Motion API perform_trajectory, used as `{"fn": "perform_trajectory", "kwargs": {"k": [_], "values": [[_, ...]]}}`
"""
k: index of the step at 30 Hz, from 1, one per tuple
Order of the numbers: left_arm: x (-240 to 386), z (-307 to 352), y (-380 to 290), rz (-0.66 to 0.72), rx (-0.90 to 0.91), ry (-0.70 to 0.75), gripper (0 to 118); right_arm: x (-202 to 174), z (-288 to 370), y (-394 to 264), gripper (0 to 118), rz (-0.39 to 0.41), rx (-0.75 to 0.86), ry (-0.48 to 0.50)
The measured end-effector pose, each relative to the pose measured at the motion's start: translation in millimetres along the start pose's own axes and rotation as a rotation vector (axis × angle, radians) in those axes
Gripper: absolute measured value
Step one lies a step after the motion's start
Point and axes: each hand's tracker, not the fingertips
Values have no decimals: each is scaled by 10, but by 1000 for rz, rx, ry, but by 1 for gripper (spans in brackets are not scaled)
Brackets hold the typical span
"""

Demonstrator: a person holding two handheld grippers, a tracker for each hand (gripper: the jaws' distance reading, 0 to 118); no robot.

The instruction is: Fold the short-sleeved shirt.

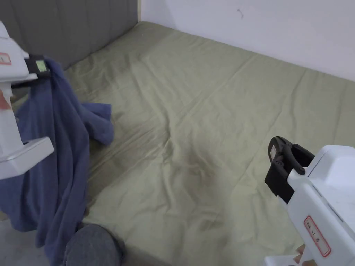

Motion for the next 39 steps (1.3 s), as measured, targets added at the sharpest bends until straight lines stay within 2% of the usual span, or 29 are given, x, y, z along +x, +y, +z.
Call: {"fn": "perform_trajectory", "kwargs": {"k": [6, 8, 10, 12, 18, 22, 26, 31, 39], "values": [[888, 752, 833, -104, 193, -226, 0, 175, 355, 101, 0, -1, 64, -47], [1203, 906, 1115, -98, 203, -334, 0, 274, 483, 142, 0, 1, 78, -68], [1499, 1056, 1320, -91, 214, -383, 0, 373, 600, 171, 0, 5, 96, -100], [1831, 1178, 1458, -146, 253, -421, 0, 500, 724, 205, 0, -6, 119, -130], [2706, 1253, 1673, -180, 252, -518, 0, 818, 1050, 292, 0, -20, 165, -238], [3298, 1091, 1511, -234, 206, -549, 0, 981, 1274, 309, 0, -35, 186, -308], [3777, 745, 1054, -324, 108, -565, 0, 1111, 1450, 260, 0, -42, 185, -375], [4159, 142, -16, -449, -130, -555, 0, 1283, 1516, 128, 0, -80, 157, -425], [4041, -636, -2146, -632, -534, -452, 0, 1413, 1423, -100, 0, -114, 87, -450]]}}
